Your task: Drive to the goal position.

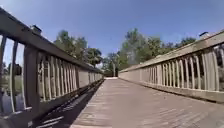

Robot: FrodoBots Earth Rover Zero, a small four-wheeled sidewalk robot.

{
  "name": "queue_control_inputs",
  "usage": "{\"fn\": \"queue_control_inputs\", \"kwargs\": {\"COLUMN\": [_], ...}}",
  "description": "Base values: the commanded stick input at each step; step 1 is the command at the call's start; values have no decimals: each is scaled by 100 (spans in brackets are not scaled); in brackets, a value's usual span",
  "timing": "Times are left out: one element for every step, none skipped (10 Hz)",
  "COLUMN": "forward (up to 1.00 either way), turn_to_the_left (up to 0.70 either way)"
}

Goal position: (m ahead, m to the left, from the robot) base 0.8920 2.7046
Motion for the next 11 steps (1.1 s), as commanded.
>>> {"fn": "queue_control_inputs", "kwargs": {"forward": [45, 45, 45, 45, 45, 45, 45, 45, 45, 45, 45], "turn_to_the_left": [2, 2, 2, 2, 3, 5, 27, 27, 27, 6, 3]}}
